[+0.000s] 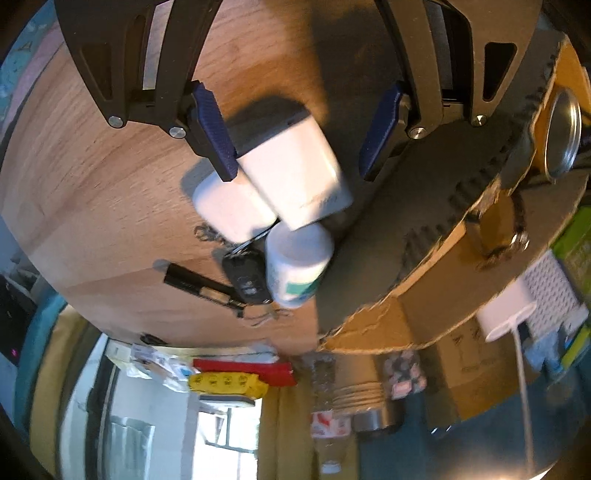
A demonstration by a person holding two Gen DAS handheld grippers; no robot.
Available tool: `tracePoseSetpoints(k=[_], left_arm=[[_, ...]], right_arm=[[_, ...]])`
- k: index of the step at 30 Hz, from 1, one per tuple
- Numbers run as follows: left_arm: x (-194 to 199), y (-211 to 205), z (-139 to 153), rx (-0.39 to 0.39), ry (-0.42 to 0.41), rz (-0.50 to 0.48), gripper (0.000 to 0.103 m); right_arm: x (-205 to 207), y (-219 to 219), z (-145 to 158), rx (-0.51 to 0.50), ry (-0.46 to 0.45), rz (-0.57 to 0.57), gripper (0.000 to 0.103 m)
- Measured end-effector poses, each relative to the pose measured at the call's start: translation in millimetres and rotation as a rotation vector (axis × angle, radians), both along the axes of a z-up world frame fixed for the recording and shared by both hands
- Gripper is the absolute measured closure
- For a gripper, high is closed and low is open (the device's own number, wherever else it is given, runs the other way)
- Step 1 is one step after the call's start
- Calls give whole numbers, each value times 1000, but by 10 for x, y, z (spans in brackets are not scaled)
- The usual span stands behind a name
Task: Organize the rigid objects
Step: 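Grasp the white charger with the right tool, then carry the white charger into the box and open the right tool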
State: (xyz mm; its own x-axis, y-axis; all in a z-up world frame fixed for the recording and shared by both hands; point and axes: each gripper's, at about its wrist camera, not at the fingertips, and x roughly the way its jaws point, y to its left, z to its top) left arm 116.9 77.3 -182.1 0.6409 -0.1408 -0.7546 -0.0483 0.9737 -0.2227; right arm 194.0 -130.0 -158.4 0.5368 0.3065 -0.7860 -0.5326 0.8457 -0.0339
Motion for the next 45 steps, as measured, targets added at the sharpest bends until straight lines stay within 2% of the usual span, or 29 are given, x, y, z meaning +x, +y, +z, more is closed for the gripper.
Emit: tracePoseSetpoints(k=[5,11,12,14,15,22,33,45], left_arm=[[1,2,0,0,0,0,87],[-1,-6,1,0,0,0,87],[2,4,0,0,0,0,87],[1,4,0,-1,0,0,87],[1,3,1,-1,0,0,87],[3,6,0,-1,0,0,87],[4,7,0,-1,0,0,87],[6,10,0,-1,0,0,87]], right_arm=[[-120,81,-13,-20,8,72,37],[105,138,-109,-19,14,56,37],[132,146,-123,-21,25,57,40],[154,160,-125,-19,35,65,51],[150,159,-118,-14,37,69,53],[53,85,-83,19,49,40,54],[-192,-202,298,69,-24,-15,54],[-348,-295,736,120,-105,-23,54]])
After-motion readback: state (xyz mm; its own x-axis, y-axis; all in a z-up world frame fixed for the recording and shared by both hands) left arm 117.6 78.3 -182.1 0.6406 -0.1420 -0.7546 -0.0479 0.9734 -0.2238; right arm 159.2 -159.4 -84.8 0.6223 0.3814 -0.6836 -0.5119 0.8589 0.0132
